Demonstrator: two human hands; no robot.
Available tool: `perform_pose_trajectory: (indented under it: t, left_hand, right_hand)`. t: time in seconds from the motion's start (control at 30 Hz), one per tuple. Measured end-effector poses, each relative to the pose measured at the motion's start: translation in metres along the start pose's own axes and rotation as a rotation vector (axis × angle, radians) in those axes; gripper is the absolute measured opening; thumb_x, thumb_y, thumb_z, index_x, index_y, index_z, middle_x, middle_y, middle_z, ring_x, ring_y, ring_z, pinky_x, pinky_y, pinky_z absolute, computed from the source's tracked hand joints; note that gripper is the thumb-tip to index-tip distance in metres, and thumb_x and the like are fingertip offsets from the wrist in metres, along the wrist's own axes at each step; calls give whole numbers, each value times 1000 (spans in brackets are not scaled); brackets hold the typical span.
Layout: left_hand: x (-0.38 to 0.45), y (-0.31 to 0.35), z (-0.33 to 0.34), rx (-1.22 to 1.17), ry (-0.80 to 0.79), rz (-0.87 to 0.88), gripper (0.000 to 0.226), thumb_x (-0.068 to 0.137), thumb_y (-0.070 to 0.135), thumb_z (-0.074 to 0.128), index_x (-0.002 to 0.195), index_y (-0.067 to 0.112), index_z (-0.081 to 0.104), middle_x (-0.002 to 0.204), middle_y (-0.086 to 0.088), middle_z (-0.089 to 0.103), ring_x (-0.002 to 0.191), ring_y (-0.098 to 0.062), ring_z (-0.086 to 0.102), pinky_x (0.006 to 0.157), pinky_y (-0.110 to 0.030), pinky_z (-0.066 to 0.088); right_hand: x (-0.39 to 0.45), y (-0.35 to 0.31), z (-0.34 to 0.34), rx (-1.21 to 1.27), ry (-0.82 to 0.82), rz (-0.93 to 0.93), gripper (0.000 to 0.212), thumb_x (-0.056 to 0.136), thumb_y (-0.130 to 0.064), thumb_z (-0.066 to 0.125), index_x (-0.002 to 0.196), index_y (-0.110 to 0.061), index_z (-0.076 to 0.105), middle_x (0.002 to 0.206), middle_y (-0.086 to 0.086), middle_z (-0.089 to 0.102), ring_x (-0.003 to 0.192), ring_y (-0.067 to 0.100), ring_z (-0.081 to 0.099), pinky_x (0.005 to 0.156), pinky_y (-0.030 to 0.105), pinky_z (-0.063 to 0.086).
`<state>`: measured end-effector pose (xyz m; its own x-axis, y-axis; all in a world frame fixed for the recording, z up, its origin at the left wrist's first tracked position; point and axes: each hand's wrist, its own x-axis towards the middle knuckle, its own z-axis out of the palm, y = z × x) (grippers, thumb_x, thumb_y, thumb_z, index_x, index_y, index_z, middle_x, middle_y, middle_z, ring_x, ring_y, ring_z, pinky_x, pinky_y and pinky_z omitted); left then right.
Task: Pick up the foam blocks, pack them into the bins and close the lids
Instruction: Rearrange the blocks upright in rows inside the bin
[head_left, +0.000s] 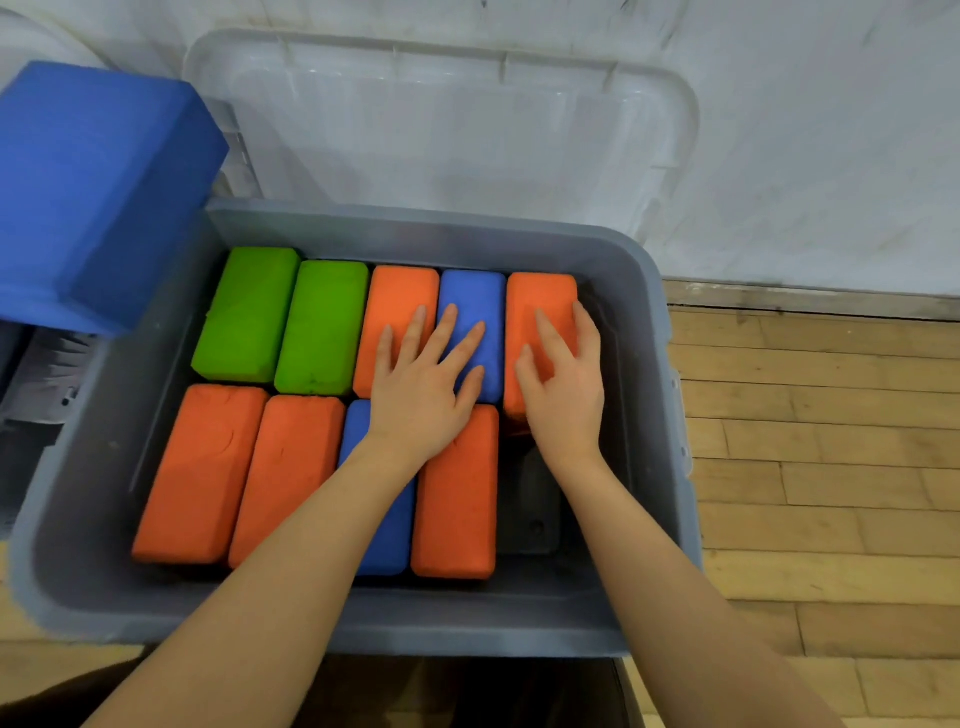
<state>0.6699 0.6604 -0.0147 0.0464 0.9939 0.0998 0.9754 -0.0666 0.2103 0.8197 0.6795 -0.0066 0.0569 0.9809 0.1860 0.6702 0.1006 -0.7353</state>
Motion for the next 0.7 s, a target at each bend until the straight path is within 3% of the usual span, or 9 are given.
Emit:
perform_pose_trajectory:
  t: [0.07, 0.3, 0.37, 0.47, 0.6, 0.7]
  left_hand:
    - [-1, 0, 1, 7, -5, -4, 51, 93, 45, 28, 140, 31, 42, 149, -2, 36, 139, -31, 28, 110, -54, 16]
    - [0, 3, 2, 44, -38, 2, 52, 93, 44, 26, 141, 30, 41, 150, -2, 33, 139, -31, 27, 110, -55, 16]
    - [0, 5, -4, 33, -79, 5, 53, 93, 45, 25, 143, 31, 37, 152, -1, 29, 141, -31, 23, 111, -55, 13]
    - [5, 3, -18, 21, -170, 3, 51, 97, 45, 30, 146, 32, 27, 157, 1, 16, 144, -27, 8, 113, -49, 4]
    - [1, -13, -64, -9, -39, 12, 51, 87, 38, 37, 132, 20, 53, 143, -13, 44, 131, -36, 39, 102, -51, 31]
    - [-5, -40, -104, -10, 48, -44, 57, 83, 38, 31, 130, 16, 55, 141, -14, 46, 126, -39, 44, 97, -51, 35]
  right_hand:
    - [5, 1, 3, -14, 12, -6, 43, 89, -28, 51, 129, -16, 56, 146, 16, 34, 127, 34, 43, 95, 45, 46]
    - [6, 9, 11, -249, -18, -21, 45, 93, -37, 36, 132, -24, 53, 148, 14, 34, 117, 40, 45, 82, 43, 49]
    - [6, 6, 9, -309, -33, 1, 44, 94, -37, 37, 134, -26, 50, 149, 13, 32, 124, 39, 39, 89, 48, 46]
    - [6, -3, 3, -410, -98, 52, 42, 97, -35, 40, 138, -28, 44, 152, 9, 26, 135, 38, 26, 105, 51, 30]
    - [7, -37, -3, -413, -120, 39, 43, 97, -39, 40, 139, -29, 43, 153, 8, 25, 138, 35, 20, 109, 46, 17]
    - [3, -82, 5, -288, -132, -27, 44, 97, -37, 43, 140, -29, 42, 152, 5, 29, 135, 32, 26, 108, 43, 18]
